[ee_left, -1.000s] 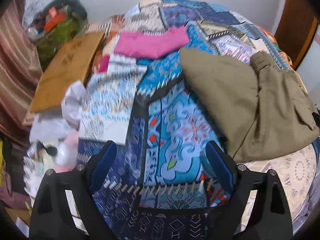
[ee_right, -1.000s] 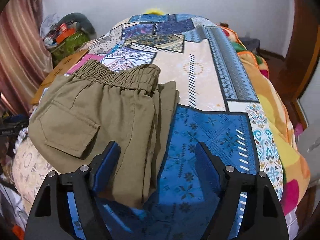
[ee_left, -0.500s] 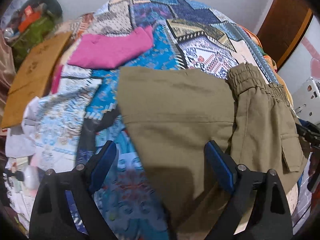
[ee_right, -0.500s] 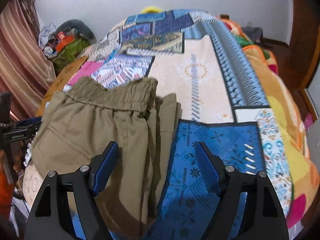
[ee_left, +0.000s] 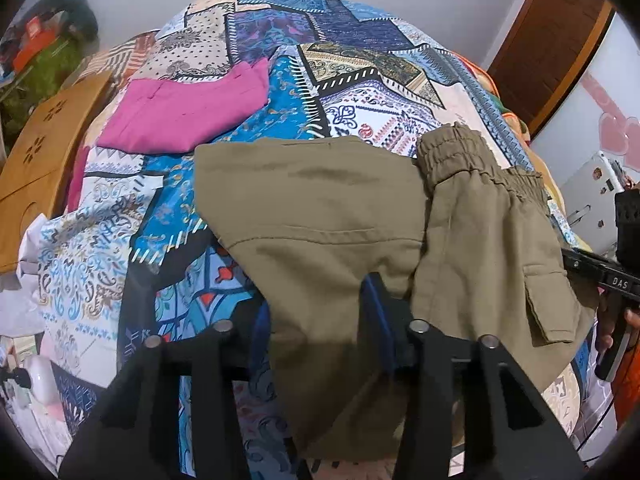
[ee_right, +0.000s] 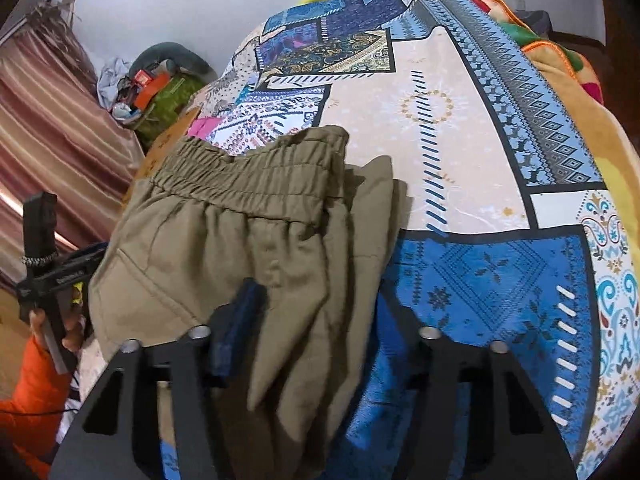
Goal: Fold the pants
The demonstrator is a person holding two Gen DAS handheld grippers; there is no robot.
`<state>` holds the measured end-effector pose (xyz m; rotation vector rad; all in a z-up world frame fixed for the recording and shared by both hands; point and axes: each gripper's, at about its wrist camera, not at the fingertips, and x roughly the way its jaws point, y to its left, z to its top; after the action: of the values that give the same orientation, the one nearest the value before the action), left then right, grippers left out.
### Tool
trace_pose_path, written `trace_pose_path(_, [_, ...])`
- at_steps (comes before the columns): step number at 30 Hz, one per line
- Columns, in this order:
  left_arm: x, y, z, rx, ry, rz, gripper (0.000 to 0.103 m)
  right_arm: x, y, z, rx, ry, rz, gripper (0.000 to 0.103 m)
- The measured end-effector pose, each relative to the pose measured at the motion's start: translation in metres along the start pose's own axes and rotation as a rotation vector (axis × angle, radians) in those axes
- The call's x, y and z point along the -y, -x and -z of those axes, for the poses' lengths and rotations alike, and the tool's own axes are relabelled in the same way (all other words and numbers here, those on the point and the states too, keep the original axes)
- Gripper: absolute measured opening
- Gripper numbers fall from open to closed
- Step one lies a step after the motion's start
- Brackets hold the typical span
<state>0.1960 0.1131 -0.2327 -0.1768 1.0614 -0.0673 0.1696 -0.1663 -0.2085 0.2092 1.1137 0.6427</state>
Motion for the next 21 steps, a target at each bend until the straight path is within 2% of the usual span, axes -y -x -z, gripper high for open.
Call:
trace_pose_path(2, [0.0,0.0,-0.002,-0.002,0.003,-0.004,0.029,-0.003,0.001,0.001,0.012,-0.015,-0.002,0.036])
trace_pose_path(4, [0.006,0.0,-0.005,-0.004,-0.015,-0.046,0.024,-0.011,0.003,0.003,0.03,0.007,0.019,0.027])
trace_pose_path(6, [0.016,0.003,-0.006,0.013,-0.054,-0.118,0.006,-0.015,0.005,0.003,0.047,0.024,0.038,0.021])
trace_pose_path(10, [0.024,0.01,-0.008,0.038,-0.107,-0.175,0.004,-0.024,0.011,-0.005,0.072,0.075,0.066,0.011])
trace_pose_path(18, [0.03,0.051,-0.027,0.141,-0.136,-0.162,0.003,-0.045,0.032,-0.027,0.144,0.162,0.111,0.008])
trace_pose_path(21, [0.033,0.064,-0.039,0.179,-0.151,-0.182,0.003,-0.057,0.038,-0.039,0.18,0.204,0.13,0.008])
